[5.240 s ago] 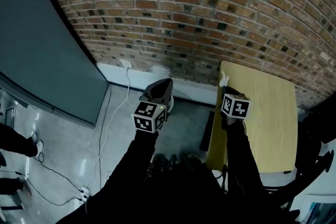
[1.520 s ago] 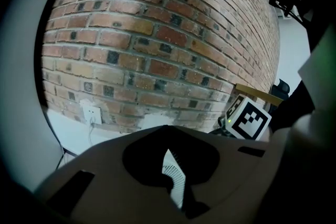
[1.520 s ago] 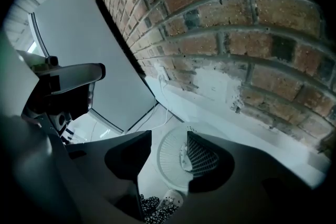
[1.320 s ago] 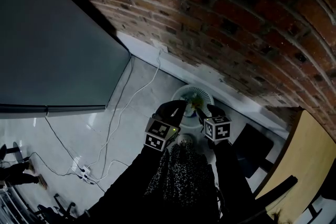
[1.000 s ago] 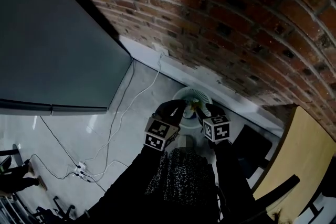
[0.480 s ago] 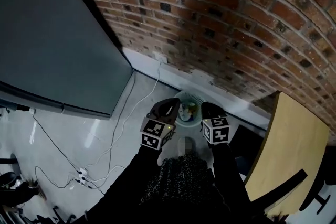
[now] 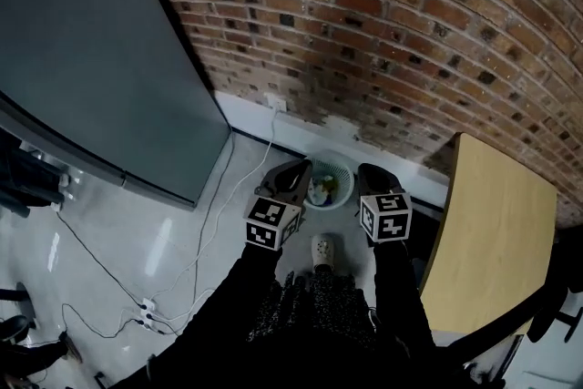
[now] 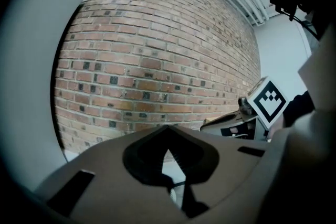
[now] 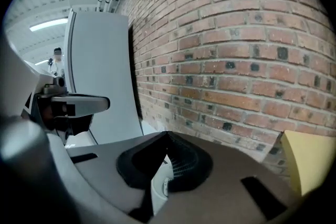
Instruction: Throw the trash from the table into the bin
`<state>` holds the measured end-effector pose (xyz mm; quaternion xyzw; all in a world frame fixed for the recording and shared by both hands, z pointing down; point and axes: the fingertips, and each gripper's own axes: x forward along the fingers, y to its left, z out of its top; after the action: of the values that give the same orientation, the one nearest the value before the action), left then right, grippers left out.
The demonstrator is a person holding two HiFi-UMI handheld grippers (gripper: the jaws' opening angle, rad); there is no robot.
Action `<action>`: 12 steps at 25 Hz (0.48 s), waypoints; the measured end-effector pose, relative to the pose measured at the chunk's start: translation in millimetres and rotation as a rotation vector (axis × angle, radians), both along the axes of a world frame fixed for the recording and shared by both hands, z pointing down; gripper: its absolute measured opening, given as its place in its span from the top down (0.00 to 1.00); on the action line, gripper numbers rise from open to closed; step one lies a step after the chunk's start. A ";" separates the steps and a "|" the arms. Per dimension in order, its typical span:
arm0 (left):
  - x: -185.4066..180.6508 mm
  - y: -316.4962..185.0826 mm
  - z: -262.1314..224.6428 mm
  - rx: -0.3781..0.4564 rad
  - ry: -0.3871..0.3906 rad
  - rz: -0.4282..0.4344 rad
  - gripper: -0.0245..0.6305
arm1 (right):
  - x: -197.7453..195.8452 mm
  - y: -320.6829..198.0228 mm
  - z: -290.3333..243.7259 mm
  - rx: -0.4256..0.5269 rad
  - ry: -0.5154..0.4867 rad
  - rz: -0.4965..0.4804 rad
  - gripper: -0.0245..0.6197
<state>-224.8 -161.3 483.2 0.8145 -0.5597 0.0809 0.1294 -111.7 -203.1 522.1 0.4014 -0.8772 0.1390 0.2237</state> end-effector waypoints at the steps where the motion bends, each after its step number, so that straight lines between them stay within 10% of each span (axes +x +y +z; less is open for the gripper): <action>1: 0.0 5.7 -6.2 0.008 -0.001 0.002 0.95 | 1.0 7.1 -7.8 0.014 -0.003 0.000 0.95; 12: 24.5 34.5 -51.2 0.079 -0.016 0.011 0.95 | 36.0 47.8 -79.0 0.145 -0.071 0.046 0.95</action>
<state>-200.3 -126.8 432.0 0.8215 -0.5588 0.0658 0.0923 -75.7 -155.3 443.0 0.4314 -0.8829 0.0941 0.1597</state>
